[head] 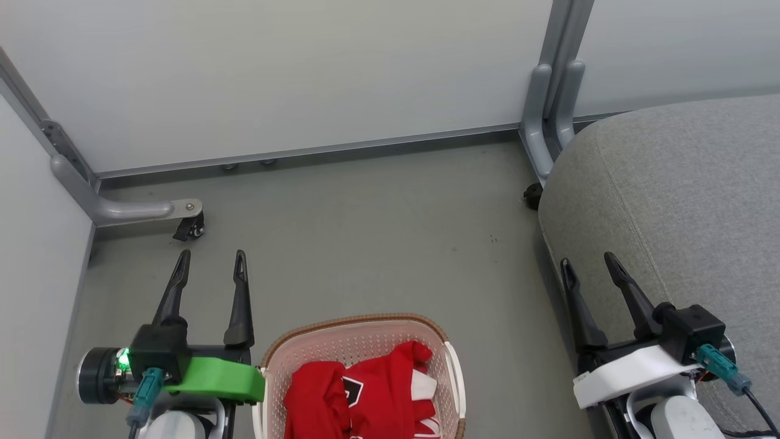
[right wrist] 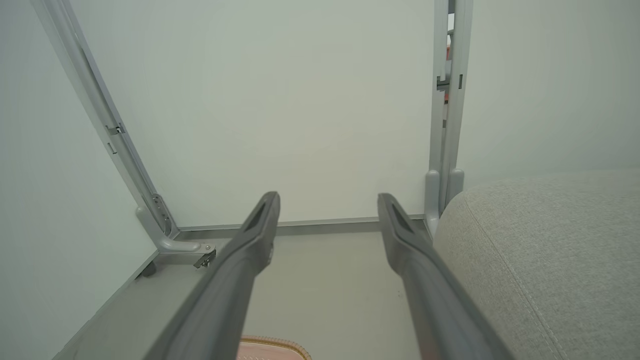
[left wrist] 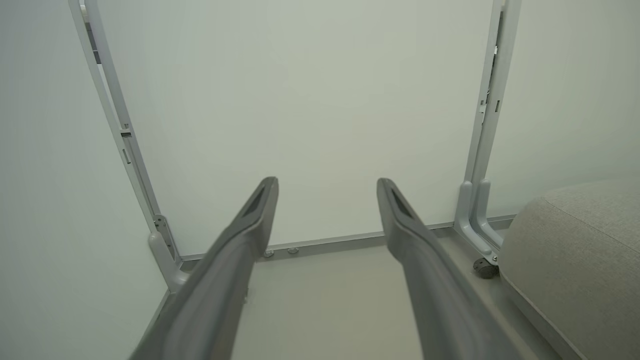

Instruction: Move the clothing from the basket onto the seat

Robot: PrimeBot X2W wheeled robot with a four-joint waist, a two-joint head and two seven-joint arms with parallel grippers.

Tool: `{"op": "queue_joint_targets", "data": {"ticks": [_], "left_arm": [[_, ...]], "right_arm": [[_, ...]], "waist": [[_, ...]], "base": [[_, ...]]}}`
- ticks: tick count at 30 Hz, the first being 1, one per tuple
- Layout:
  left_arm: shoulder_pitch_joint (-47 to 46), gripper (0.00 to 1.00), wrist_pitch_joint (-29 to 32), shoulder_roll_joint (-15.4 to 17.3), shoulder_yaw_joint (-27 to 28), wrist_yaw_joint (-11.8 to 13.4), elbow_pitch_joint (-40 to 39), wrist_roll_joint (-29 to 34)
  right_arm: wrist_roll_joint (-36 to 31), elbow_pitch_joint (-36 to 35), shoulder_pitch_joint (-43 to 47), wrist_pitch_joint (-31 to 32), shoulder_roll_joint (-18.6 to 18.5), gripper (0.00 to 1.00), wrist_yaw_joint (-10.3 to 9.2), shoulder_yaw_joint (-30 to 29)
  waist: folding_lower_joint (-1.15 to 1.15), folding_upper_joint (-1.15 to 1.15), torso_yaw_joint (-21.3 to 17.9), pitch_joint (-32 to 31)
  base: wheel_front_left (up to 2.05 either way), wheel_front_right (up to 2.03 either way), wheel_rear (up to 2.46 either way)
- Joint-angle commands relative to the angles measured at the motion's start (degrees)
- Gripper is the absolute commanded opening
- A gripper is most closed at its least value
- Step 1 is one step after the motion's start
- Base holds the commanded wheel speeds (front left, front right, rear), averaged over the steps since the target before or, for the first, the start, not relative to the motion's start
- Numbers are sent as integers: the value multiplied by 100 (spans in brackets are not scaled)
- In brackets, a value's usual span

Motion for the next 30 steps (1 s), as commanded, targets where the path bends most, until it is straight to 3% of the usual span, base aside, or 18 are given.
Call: {"op": "queue_joint_targets", "data": {"ticks": [1, 16, 30], "left_arm": [[-77, 100, -38, 39, -8, 18, -5, 67], [-72, 100, -69, 39, -36, -162, 254, -393], [-105, 100, -64, 38, -32, -193, 366, -415]], "right_arm": [[-117, 6, -19, -51, -35, 100, 2, 10], [-64, 149, -25, -79, -36, 100, 1, 51], [-14, 241, -37, -79, -36, 100, 1, 82]], "waist": [[0, 46, 5, 2], [0, 47, 41, -17], [0, 47, 31, -23]], "base": [[0, 0, 0], [0, 0, 0], [0, 0, 0]]}}
